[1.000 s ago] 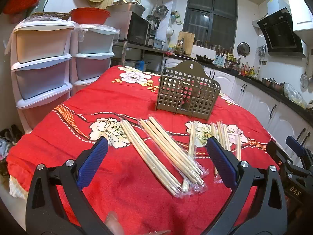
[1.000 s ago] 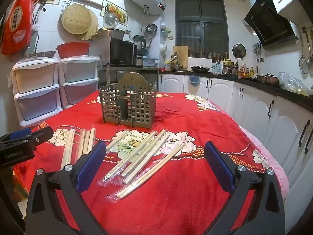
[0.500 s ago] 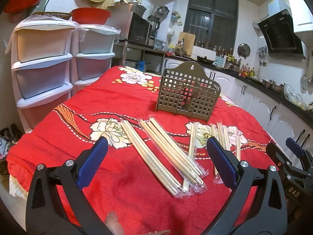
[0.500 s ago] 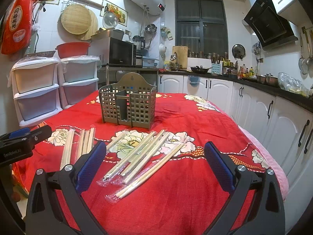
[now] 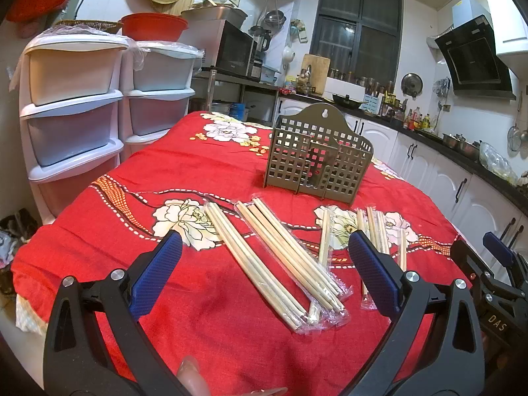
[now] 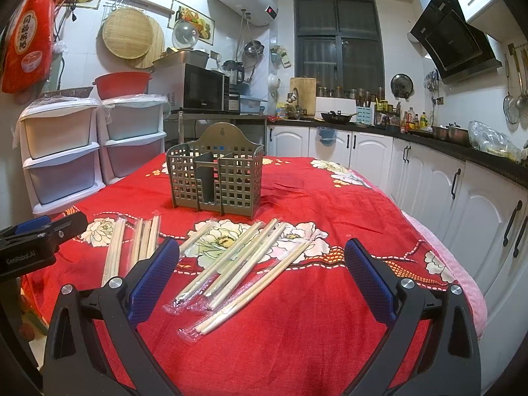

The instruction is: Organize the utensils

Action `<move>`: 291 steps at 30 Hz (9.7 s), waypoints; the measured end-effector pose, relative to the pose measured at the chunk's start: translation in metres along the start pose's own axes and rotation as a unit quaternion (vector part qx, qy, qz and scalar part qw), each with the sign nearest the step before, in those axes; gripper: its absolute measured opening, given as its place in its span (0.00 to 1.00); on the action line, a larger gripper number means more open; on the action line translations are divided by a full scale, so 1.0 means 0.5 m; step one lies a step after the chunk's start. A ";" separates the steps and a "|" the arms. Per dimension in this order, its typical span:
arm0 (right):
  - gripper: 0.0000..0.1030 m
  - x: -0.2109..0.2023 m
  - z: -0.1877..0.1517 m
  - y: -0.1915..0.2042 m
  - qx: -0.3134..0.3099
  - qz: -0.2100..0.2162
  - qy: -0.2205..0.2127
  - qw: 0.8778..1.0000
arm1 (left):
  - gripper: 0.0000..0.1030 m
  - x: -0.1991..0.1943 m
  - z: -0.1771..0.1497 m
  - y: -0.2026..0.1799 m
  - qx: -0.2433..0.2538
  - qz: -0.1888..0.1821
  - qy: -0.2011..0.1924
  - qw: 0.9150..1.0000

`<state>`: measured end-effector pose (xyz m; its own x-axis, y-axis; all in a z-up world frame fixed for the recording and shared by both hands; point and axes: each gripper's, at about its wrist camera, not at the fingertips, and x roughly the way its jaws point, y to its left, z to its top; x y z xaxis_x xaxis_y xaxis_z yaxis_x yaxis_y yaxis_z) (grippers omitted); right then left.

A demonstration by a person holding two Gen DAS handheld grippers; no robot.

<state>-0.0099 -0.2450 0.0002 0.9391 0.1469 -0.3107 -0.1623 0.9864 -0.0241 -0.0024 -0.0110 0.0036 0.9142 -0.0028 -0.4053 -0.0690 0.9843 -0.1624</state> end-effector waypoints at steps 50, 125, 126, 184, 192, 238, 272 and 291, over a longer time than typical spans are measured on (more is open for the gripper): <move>0.94 0.134 0.054 0.004 -0.025 0.054 0.074 0.996 | 0.90 0.117 0.054 0.090 -0.022 -0.008 0.108 0.994; 0.01 0.496 0.110 -0.122 -0.024 0.152 0.242 0.958 | 0.00 0.379 0.206 0.013 0.100 -0.102 0.176 0.974; 0.01 0.485 0.117 -0.125 -0.019 0.154 0.236 0.959 | 0.00 0.375 0.211 0.011 0.100 -0.103 0.172 0.974; 0.00 0.244 0.567 -0.030 -0.003 0.194 -0.048 0.980 | 0.00 0.174 0.577 -0.065 0.099 -0.101 -0.047 0.989; 0.01 0.291 0.585 -0.032 0.005 0.194 -0.043 0.980 | 0.00 0.222 0.594 -0.070 0.097 -0.087 -0.046 0.990; 0.01 0.500 0.457 -0.068 0.044 0.204 0.077 0.975 | 0.01 0.367 0.438 -0.021 0.034 -0.060 0.044 0.997; 0.78 0.430 0.405 -0.084 0.025 0.167 0.088 0.982 | 0.89 0.274 0.410 -0.010 0.020 -0.060 0.020 0.998; 0.82 0.366 0.362 -0.091 0.028 0.151 0.086 0.984 | 0.89 0.209 0.391 0.009 0.012 -0.073 -0.005 0.997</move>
<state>0.2243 -0.2498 0.1161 0.7850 0.4239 -0.4517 -0.4043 0.9031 0.1450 0.1708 0.0278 0.1366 0.9175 -0.1450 -0.3704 0.0744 0.9773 -0.1983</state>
